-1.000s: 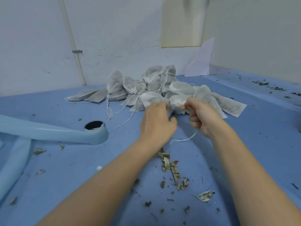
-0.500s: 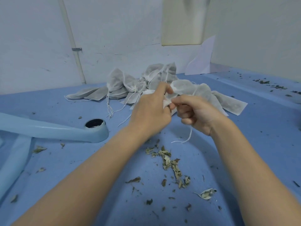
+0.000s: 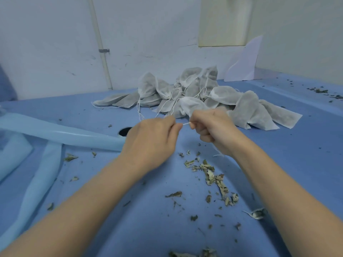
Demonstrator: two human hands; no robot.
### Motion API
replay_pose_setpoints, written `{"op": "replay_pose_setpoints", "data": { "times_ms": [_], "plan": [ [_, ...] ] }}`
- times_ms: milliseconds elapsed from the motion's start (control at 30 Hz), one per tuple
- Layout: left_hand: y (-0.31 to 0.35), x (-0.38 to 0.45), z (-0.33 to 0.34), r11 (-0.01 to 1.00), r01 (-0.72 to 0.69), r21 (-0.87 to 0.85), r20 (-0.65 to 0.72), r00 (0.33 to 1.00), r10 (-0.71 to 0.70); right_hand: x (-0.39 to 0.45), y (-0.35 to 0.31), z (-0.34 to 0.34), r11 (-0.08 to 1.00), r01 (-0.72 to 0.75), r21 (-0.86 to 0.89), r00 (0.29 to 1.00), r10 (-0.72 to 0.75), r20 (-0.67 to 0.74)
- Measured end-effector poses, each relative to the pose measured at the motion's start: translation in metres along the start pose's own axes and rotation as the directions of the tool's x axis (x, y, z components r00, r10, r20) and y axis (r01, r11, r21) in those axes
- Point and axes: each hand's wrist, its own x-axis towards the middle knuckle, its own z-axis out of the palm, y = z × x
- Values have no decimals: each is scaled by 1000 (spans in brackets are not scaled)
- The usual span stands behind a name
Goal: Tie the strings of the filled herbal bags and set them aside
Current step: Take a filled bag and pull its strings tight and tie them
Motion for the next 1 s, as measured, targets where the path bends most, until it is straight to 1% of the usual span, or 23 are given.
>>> {"op": "replay_pose_setpoints", "data": {
  "times_ms": [100, 200, 267, 300, 333, 367, 400, 433, 467, 500, 533, 600, 700, 733, 767, 833, 900, 933, 1000],
  "plan": [
    [-8, -6, -10, 989, 49, 140, 43, 998, -56, 1, 3, 14, 996, -34, 85, 999, 34, 3],
    [-15, -11, -18, 949, 24, 314, 31, 999, -36, 1, 5, 25, 987, -81, 139, 996, 75, 42],
    [-18, -13, -18, 934, 9, 357, 38, 999, -24, 0, 7, 28, 985, -108, 132, 992, 99, 74],
    [-18, -13, -16, 939, 11, 343, 47, 998, -29, -1, 7, 29, 982, -130, 139, 990, 120, 79],
    [-20, -14, -12, 956, 34, 292, 56, 997, -52, -1, 7, 30, 973, -161, 164, 985, 149, 82],
    [-21, -15, -8, 980, 88, 179, 66, 993, -101, -2, 8, 31, 957, -200, 211, 979, 185, 90],
    [-22, -15, -5, 987, 162, 10, 90, 983, -162, -2, 9, 32, 926, -248, 286, 968, 227, 105],
    [-22, -16, -2, 951, 239, -194, 112, 969, -221, -3, 10, 34, 878, -294, 378, 956, 267, 124],
    [-23, -17, 2, 875, 297, -383, 120, 955, -272, -3, 11, 35, 820, -329, 469, 944, 300, 139],
    [-22, -18, 6, 797, 326, -509, 120, 944, -309, -4, 11, 37, 759, -351, 548, 934, 323, 150],
    [-22, -19, 11, 738, 337, -584, 117, 935, -334, -5, 12, 39, 698, -360, 619, 928, 340, 156],
    [-19, -21, 18, 646, 356, -675, 116, 916, -383, -7, 12, 43, 590, -343, 731, 923, 356, 146],
    [-18, -22, 23, 529, 372, -763, 118, 884, -452, -10, 12, 49, 481, -262, 837, 932, 351, 90],
    [-18, -22, 23, 511, 368, -777, 115, 881, -459, -12, 11, 50, 461, -232, 856, 937, 341, 71],
    [-18, -22, 23, 513, 358, -780, 104, 883, -458, -14, 11, 52, 453, -207, 867, 944, 325, 56],
    [-18, -23, 23, 548, 337, -766, 66, 888, -454, -17, 11, 56, 463, -185, 867, 957, 285, 52],
    [-17, -25, 21, 575, 323, -752, 29, 887, -460, -18, 12, 59, 506, -187, 842, 966, 250, 64],
    [-17, -26, 21, 578, 318, -752, 18, 886, -464, -18, 12, 60, 546, -186, 817, 970, 233, 66],
    [-18, -27, 20, 576, 317, -753, 7, 880, -476, -18, 13, 61, 664, -185, 724, 977, 204, 63]
  ]
}}
